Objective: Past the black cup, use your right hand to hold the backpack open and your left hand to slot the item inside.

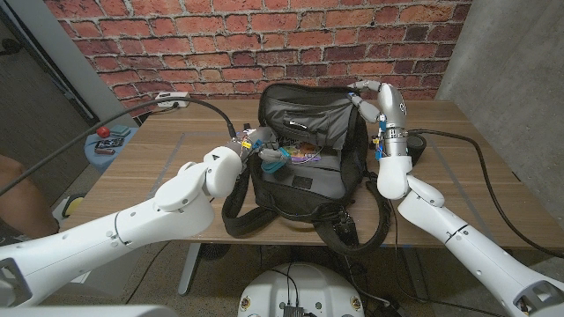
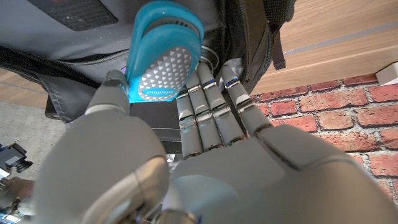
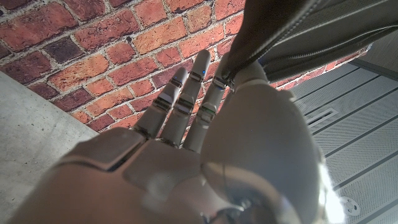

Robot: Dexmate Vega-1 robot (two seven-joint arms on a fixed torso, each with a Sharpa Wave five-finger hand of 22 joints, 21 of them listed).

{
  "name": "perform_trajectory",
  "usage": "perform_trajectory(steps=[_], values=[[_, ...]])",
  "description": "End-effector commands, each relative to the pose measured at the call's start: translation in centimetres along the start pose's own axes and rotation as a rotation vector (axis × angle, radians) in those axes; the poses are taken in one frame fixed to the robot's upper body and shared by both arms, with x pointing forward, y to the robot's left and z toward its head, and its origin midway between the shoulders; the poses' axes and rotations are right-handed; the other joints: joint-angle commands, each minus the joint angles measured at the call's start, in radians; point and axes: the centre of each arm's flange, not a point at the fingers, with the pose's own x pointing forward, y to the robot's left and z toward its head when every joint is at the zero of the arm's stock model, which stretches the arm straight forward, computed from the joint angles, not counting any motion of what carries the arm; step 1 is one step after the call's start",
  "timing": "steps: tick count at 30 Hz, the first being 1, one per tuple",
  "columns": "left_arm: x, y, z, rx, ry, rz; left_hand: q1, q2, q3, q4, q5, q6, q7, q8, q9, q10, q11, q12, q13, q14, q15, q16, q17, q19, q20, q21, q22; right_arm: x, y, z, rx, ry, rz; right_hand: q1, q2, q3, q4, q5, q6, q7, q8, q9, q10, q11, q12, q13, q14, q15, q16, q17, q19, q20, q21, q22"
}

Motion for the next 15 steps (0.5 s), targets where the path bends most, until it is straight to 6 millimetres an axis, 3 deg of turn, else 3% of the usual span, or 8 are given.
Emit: perform_trajectory(steps=[1,15], values=[[0.16,-0.64,1.06,-0.024,-0.037,-0.042,0.021,0.03,0.007,-0.003,0.006,0.114,-0.033,0.177,0.047,0.068,-0.059,0.004,0.006,0.007,0.001,-0.004,0.003,-0.005,-0.001,0.006,0.002,-0.15,-0.1,-0.14,0.003,0.008,-0.006,0.002,0.015,-0.007,0.002,0.008,0.009,-0.001,0.005,0.004,0.01,-0.002,0.001,0.002,0.007,-0.111,-0.001,0.006,0.003,-0.13,0.01,0.004],[0.57,-0.92,1.98,-0.051,-0.074,-0.078,0.018,0.032,0.006,-0.002,0.007,0.113,-0.032,0.179,0.046,0.068,-0.058,0.001,0.008,0.006,0.003,-0.006,0.007,-0.006,-0.002,0.008,0.002,-0.26,0.13,-0.21,-0.002,0.019,-0.011,0.002,0.016,-0.009,0.003,0.008,0.007,-0.002,0.003,0.004,0.009,-0.001,0.0,0.004,0.008,-0.111,-0.004,0.008,0.002,-0.131,0.01,0.004]])
